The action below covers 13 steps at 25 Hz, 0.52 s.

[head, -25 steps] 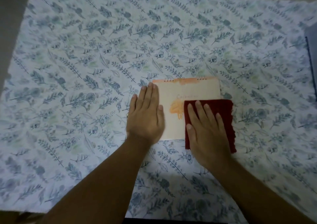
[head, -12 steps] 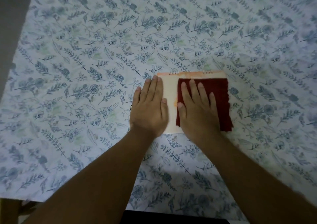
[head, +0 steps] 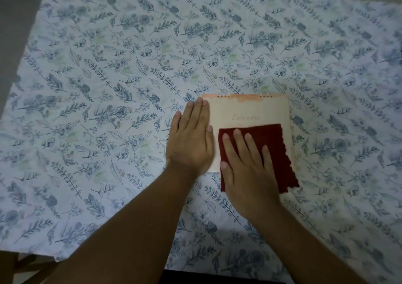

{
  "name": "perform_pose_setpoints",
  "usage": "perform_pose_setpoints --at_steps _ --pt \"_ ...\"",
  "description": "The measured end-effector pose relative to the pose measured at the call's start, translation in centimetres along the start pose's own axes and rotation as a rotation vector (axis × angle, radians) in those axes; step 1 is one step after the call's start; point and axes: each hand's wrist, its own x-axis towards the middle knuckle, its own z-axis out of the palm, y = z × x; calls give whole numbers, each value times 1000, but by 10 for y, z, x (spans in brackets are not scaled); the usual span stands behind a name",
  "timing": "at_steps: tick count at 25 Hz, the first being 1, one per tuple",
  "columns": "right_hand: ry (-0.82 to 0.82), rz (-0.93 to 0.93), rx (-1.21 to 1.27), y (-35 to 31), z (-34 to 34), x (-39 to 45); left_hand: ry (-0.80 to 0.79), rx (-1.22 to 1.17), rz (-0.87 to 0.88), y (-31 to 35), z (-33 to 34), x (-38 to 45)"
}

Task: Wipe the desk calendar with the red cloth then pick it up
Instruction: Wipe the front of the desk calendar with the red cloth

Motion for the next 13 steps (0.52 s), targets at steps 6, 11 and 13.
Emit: perform_pose_setpoints --at_steps 6,11,13 --pt "29 11 35 -4 -13 52 -5 -19 8 1 -1 -1" --pt "-18 -25 13 2 -2 6 3 -22 -4 0 1 1" --pt "0 5 22 -6 -10 54 -5 -44 3 -4 -3 1"
